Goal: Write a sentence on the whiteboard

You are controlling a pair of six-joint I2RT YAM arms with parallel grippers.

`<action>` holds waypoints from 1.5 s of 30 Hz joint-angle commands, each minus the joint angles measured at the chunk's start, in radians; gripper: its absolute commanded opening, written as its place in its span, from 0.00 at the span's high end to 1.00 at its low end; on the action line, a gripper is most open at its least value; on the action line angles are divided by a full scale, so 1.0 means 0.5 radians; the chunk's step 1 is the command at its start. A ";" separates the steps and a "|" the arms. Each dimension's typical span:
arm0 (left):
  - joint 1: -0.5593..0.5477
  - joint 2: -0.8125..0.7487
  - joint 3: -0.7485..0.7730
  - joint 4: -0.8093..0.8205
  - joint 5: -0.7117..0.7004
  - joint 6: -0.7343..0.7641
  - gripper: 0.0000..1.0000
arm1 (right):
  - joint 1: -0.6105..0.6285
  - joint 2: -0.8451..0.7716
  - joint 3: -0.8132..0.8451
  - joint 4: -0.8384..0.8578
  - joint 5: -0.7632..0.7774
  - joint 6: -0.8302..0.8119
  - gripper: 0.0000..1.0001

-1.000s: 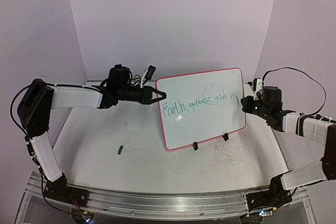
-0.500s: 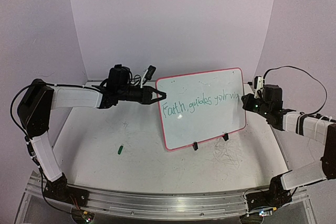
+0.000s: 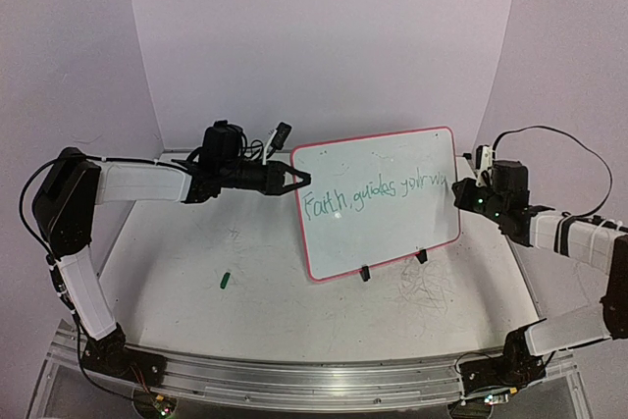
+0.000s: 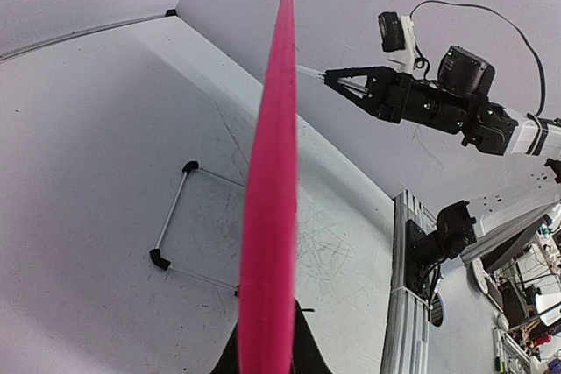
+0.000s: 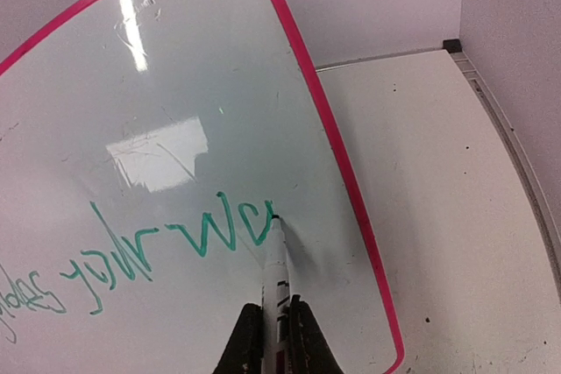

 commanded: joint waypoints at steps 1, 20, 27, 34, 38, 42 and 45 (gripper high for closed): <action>0.024 -0.035 -0.014 -0.232 -0.224 0.119 1.00 | 0.006 -0.056 0.011 -0.017 0.052 0.017 1.00; 0.024 -0.041 -0.014 -0.236 -0.237 0.125 1.00 | -0.007 -0.063 0.122 0.058 0.011 0.014 1.00; 0.024 -0.015 0.002 -0.235 -0.217 0.122 1.00 | -0.009 0.015 0.112 0.113 0.046 0.010 1.00; 0.024 -0.012 0.003 -0.236 -0.218 0.131 1.00 | -0.009 0.038 0.064 0.103 0.089 0.008 1.00; 0.022 -0.012 0.000 -0.237 -0.217 0.131 1.00 | -0.007 0.006 0.008 0.067 0.100 0.013 1.00; 0.024 -0.018 -0.006 -0.236 -0.217 0.134 1.00 | -0.008 -0.010 -0.024 0.050 0.108 0.016 1.00; 0.024 -0.022 -0.007 -0.237 -0.220 0.134 1.00 | -0.007 -0.006 -0.025 0.051 0.105 0.017 1.00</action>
